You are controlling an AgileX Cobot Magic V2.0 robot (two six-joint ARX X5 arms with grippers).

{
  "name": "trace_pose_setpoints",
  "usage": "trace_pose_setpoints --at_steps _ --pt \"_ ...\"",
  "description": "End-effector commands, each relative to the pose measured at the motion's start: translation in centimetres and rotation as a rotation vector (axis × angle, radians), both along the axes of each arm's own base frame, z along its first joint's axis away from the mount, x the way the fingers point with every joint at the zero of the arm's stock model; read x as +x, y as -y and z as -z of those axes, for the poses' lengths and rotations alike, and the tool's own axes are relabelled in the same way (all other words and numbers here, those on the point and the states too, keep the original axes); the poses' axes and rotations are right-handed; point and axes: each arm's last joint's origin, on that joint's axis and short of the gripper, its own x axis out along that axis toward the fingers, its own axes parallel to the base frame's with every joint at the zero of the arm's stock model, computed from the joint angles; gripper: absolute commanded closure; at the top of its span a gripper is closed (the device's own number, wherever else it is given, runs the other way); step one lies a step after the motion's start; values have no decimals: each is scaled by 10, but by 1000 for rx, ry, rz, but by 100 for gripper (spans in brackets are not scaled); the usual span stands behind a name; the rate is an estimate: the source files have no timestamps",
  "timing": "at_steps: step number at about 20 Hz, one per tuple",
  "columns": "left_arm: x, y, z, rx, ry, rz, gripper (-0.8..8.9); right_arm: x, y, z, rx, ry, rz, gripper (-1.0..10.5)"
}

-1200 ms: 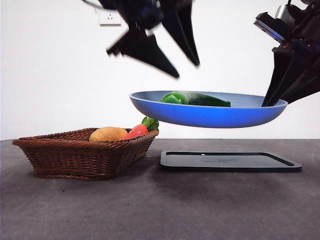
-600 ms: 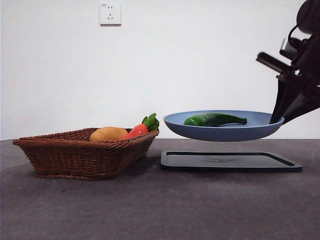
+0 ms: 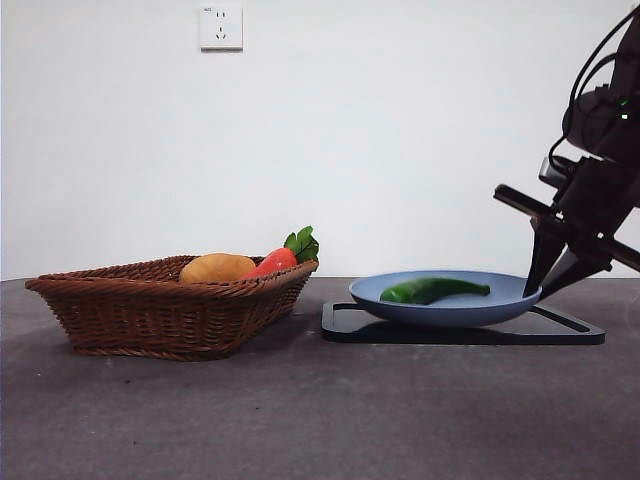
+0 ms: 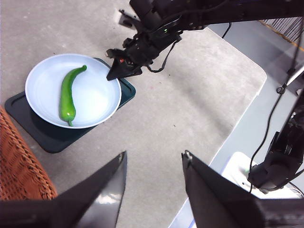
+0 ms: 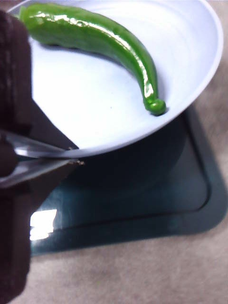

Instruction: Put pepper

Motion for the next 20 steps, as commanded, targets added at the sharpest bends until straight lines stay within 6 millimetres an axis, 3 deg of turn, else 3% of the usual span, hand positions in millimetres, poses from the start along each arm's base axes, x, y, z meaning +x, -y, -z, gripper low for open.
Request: trace_pose_setpoints --at_steps 1,6,12,16,20 --pt "0 2 -6 -10 26 11 604 8 0 7 7 2 3 941" --pt "-1 2 -6 -9 24 11 604 9 0 15 4 -17 -2 928" --pt "0 1 -5 4 26 -6 604 5 6 4 -7 -5 -13 749" --pt "0 0 -3 35 26 -40 605 -16 14 -43 -38 64 -46 750" --pt "1 -2 -2 75 55 -63 608 -67 12 -114 -79 155 -133 751"
